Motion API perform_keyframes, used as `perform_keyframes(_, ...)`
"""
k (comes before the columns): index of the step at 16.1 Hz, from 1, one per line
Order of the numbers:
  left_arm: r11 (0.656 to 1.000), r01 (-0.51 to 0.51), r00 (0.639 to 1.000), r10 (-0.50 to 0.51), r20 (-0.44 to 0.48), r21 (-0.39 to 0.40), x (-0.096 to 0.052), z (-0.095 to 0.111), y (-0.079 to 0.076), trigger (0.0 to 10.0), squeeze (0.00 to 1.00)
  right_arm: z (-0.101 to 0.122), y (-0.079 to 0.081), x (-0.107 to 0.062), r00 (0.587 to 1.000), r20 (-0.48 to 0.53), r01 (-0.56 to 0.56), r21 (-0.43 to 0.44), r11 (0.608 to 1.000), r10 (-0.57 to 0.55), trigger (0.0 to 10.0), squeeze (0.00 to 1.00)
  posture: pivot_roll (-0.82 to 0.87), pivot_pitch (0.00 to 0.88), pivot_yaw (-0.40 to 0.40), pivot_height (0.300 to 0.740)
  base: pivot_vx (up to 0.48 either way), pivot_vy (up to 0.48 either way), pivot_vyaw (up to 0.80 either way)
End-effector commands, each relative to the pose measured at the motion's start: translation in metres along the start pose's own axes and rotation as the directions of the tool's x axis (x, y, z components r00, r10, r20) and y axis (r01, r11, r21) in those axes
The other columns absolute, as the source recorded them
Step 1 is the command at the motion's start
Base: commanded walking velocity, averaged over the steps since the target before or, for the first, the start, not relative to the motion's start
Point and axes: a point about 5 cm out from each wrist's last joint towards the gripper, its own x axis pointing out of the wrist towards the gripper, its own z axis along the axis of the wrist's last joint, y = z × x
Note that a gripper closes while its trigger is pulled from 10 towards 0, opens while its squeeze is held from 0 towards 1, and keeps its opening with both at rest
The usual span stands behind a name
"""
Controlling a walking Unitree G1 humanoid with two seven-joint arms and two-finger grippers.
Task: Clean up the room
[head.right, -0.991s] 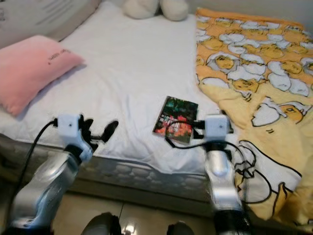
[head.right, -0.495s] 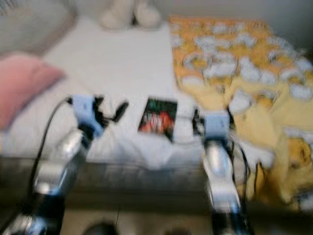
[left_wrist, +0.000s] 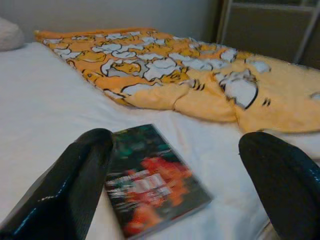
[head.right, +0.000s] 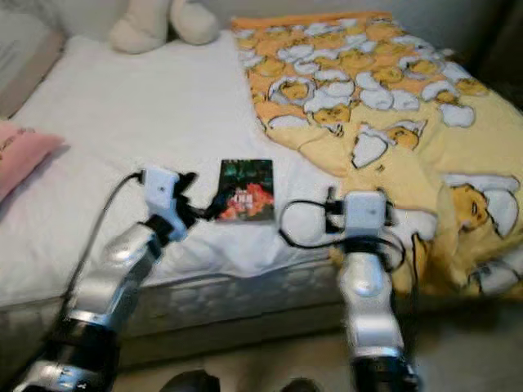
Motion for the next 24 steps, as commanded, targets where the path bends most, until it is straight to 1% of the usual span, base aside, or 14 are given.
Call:
perform_keyframes(1,0.999,0.005,0.999,-0.007,0.034,0.046,0.007,0.01,-0.004,10.0,0.0,0.003,-0.005,0.001,1.0,0.018,0.006,0.003,1.0,-0.006,10.0,0.0,-0.16,0.0,0.074,0.703,0.0,0.0,-0.64)
perform_keyframes(3,0.999,-0.037,0.998,0.036,0.053,0.012,0.007,0.012,0.0,10.0,0.0,0.002,-0.002,0.004,1.0,0.0,-0.021,-0.012,1.0,0.021,10.0,0.0,-0.15,0.0,0.067,0.703,0.0,0.0,0.0)
perform_keyframes(5,0.998,-0.056,0.997,0.056,0.051,0.017,0.006,0.011,0.003,10.0,0.0,0.003,-0.001,0.006,1.0,0.005,-0.025,-0.013,1.0,0.025,10.0,0.0,-0.15,0.0,0.067,0.703,0.48,0.0,0.0)
perform_keyframes(7,0.999,-0.046,0.998,0.045,0.04,0.004,0.008,0.01,0.0,10.0,0.0,0.004,0.0,0.007,0.999,0.008,-0.039,-0.016,0.999,0.039,10.0,0.0,-0.15,0.0,0.066,0.703,0.48,0.0,0.0)
perform_keyframes(10,0.998,-0.058,0.997,0.059,0.044,-0.007,0.007,0.01,0.001,10.0,0.0,0.001,-0.002,0.006,0.999,-0.001,-0.04,-0.023,0.999,0.04,10.0,0.0,-0.15,0.0,0.069,0.703,0.474,0.0,0.0)
perform_keyframes(16,0.999,-0.045,0.999,0.045,0.025,-0.005,0.009,0.007,0.0,10.0,0.0,-0.004,-0.007,0.003,1.0,-0.011,-0.027,-0.029,0.999,0.027,10.0,0.0,-0.17,0.0,0.081,0.703,0.461,0.0,0.0)
perform_keyframes(18,0.999,-0.044,0.999,0.044,0.01,0.018,0.012,0.005,0.001,10.0,0.0,-0.002,-0.009,0.002,1.0,-0.007,-0.022,-0.027,0.999,0.022,10.0,0.0,-0.18,0.0,0.081,0.703,0.461,0.0,0.0)
perform_keyframes(19,0.999,-0.044,0.999,0.044,-0.017,0.009,0.015,0.002,0.003,10.0,0.0,0.0,-0.013,0.0,1.0,-0.004,-0.018,-0.022,1.0,0.018,10.0,0.0,-0.18,0.0,0.076,0.703,0.0,0.0,0.0)
perform_keyframes(20,0.998,-0.049,0.996,0.046,-0.08,-0.03,0.023,-0.009,0.009,10.0,0.0,0.001,-0.02,-0.007,0.999,-0.014,-0.03,-0.018,0.999,0.03,10.0,0.0,-0.21,0.0,0.062,0.703,0.0,0.0,0.0)
perform_keyframes(21,0.998,-0.064,0.992,0.061,-0.107,-0.023,0.025,-0.014,0.012,10.0,0.0,0.0,-0.021,-0.01,0.999,-0.02,-0.037,-0.021,0.999,0.037,10.0,0.0,-0.21,0.0,0.059,0.703,0.0,0.0,0.0)
perform_keyframes(22,0.997,-0.081,0.968,0.076,-0.241,-0.012,0.029,-0.034,0.019,10.0,0.0,-0.001,-0.029,-0.022,0.997,-0.046,-0.062,-0.035,0.997,0.06,10.0,0.0,-0.25,0.0,0.035,0.703,0.0,0.0,0.0)
perform_keyframes(24,0.995,-0.059,0.963,0.038,-0.265,-0.074,0.031,-0.04,0.019,10.0,0.0,0.001,-0.043,-0.036,0.996,-0.068,-0.06,-0.063,0.996,0.056,10.0,0.0,-0.31,0.0,0.022,0.703,0.0,0.0,0.0)
